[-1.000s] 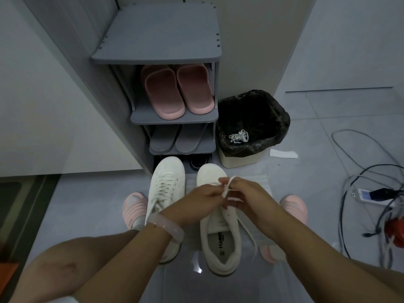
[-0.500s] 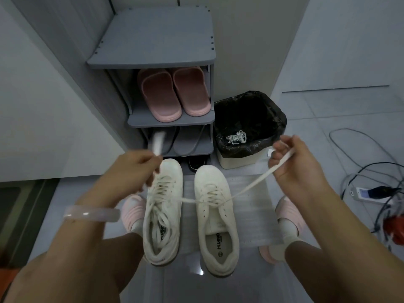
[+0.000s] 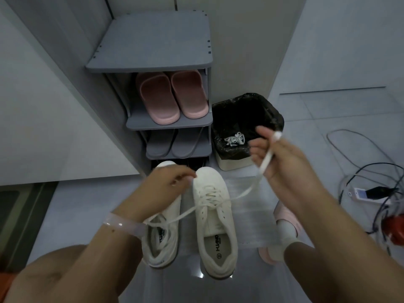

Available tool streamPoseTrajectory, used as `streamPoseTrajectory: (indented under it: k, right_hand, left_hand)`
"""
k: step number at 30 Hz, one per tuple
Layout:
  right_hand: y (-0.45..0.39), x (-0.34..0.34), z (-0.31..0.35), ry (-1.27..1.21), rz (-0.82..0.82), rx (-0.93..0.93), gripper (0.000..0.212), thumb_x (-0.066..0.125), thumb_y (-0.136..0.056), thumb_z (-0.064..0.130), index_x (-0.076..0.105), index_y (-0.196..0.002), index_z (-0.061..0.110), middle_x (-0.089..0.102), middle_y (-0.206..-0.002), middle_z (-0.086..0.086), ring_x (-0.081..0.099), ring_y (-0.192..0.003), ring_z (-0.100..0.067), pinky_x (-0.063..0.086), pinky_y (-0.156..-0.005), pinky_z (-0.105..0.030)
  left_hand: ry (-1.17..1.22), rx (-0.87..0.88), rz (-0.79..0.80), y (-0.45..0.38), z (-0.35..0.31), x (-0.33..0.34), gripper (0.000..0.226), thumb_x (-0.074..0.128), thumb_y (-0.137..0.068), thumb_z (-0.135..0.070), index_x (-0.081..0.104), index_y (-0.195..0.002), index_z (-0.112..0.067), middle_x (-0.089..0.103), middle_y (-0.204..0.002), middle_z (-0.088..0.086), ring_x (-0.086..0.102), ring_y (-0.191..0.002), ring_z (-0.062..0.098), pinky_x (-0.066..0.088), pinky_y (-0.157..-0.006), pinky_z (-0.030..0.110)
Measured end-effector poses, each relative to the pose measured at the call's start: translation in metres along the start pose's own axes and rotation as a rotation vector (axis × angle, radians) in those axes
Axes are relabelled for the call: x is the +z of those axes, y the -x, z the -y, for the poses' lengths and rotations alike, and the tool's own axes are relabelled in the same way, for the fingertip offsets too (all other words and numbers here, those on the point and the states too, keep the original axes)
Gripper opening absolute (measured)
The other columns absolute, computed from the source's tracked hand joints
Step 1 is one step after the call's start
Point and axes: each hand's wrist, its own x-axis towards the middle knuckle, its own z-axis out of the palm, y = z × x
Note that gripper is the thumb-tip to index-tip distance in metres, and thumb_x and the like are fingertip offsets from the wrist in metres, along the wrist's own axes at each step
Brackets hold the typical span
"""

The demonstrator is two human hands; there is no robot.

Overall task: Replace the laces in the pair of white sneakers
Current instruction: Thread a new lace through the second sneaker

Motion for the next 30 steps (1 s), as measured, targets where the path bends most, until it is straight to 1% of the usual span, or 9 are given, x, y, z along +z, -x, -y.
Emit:
streamPoseTrajectory:
  k: [3, 5, 7, 10, 14, 19, 23, 28, 30]
  right_hand:
    - [0.013, 0.020, -0.024, -0.079, 0.183, 0.115, 0.027, 0.038, -0.097, 0.014, 0.062, -0.106, 0.006, 0.071, -0.084, -0.008, 0.069, -0.078, -0.013, 0.056, -0.070, -0.020]
    - [0.017, 0.028, -0.030, -0.087, 0.233, 0.150, 0.027, 0.039, -0.096, 0.015, 0.063, -0.104, 0.006, 0.071, -0.084, -0.007, 0.069, -0.078, -0.012, 0.056, -0.071, -0.020]
    - [0.015, 0.028, -0.027, -0.090, 0.205, 0.161, 0.028, 0.037, -0.098, 0.019, 0.062, -0.105, 0.009, 0.070, -0.075, -0.003, 0.067, -0.068, -0.009, 0.055, -0.065, -0.019]
    - [0.002, 0.016, -0.012, -0.170, 0.065, 0.162, 0.033, 0.032, -0.100, 0.029, 0.059, -0.103, 0.011, 0.055, -0.052, 0.006, 0.050, -0.044, -0.003, 0.044, -0.045, -0.015]
    - [-0.008, -0.006, 0.005, -0.103, -0.135, 0.070, 0.034, 0.030, -0.102, 0.031, 0.057, -0.092, 0.014, 0.034, -0.040, 0.009, 0.026, -0.032, -0.003, 0.026, -0.032, -0.014]
    - [-0.004, -0.005, -0.005, -0.015, -0.239, 0.119, 0.037, 0.029, -0.102, 0.032, 0.056, -0.087, 0.012, 0.031, -0.038, 0.008, 0.020, -0.030, -0.004, 0.019, -0.030, -0.015]
    - [-0.001, 0.001, -0.010, -0.065, -0.230, 0.170, 0.043, 0.027, -0.102, 0.036, 0.057, -0.085, 0.011, 0.030, -0.037, 0.007, 0.019, -0.029, -0.004, 0.017, -0.031, -0.014]
    - [0.007, 0.021, -0.025, -0.071, -0.022, 0.192, 0.052, 0.022, -0.100, 0.043, 0.058, -0.088, 0.008, 0.029, -0.036, 0.006, 0.019, -0.029, -0.004, 0.019, -0.032, -0.011]
    - [0.008, 0.024, -0.029, -0.074, 0.010, 0.188, 0.052, 0.022, -0.100, 0.043, 0.058, -0.088, 0.007, 0.029, -0.036, 0.005, 0.020, -0.028, -0.004, 0.019, -0.032, -0.011]
  left_hand:
    - [0.322, 0.070, 0.206, 0.001, -0.028, 0.038, 0.030, 0.049, -0.093, -0.025, 0.051, -0.124, -0.025, 0.056, -0.114, -0.015, 0.052, -0.106, -0.009, 0.038, -0.090, 0.005]
    - [0.438, 0.123, 0.250, 0.003, -0.038, 0.055, 0.023, 0.049, -0.094, -0.023, 0.053, -0.116, -0.022, 0.059, -0.108, -0.014, 0.055, -0.107, -0.002, 0.043, -0.094, 0.015]
    - [0.528, 0.103, 0.268, 0.001, -0.037, 0.056, 0.011, 0.049, -0.094, -0.019, 0.060, -0.094, -0.021, 0.064, -0.083, -0.010, 0.062, -0.083, 0.000, 0.048, -0.081, 0.017]
    - [0.395, 0.043, 0.254, -0.002, -0.025, 0.046, 0.026, 0.050, -0.094, -0.020, 0.060, -0.070, -0.025, 0.058, -0.055, -0.009, 0.054, -0.055, -0.001, 0.043, -0.063, 0.013]
    - [0.362, -0.135, -0.048, -0.007, -0.007, 0.036, 0.029, 0.049, -0.094, -0.020, 0.060, -0.068, -0.016, 0.051, -0.040, -0.008, 0.044, -0.037, 0.002, 0.037, -0.045, 0.010]
    - [0.626, -0.276, -0.120, -0.012, -0.011, 0.041, 0.012, 0.049, -0.093, -0.011, 0.060, -0.096, -0.010, 0.065, -0.065, -0.003, 0.056, -0.044, 0.008, 0.044, -0.044, 0.016]
    - [0.311, -0.171, -0.065, -0.009, -0.012, 0.051, 0.050, 0.057, -0.089, -0.015, 0.037, -0.130, -0.036, 0.057, -0.088, -0.014, 0.062, -0.055, 0.002, 0.051, -0.059, 0.016]
    - [0.283, 0.101, 0.097, -0.003, -0.032, 0.068, 0.029, 0.059, -0.088, -0.024, 0.054, -0.116, -0.030, 0.057, -0.098, -0.017, 0.056, -0.053, -0.003, 0.043, -0.055, 0.007]
    - [0.472, 0.094, 0.217, -0.001, -0.040, 0.071, 0.015, 0.054, -0.092, -0.022, 0.054, -0.099, -0.035, 0.063, -0.077, -0.020, 0.054, -0.047, 0.000, 0.043, -0.049, 0.011]
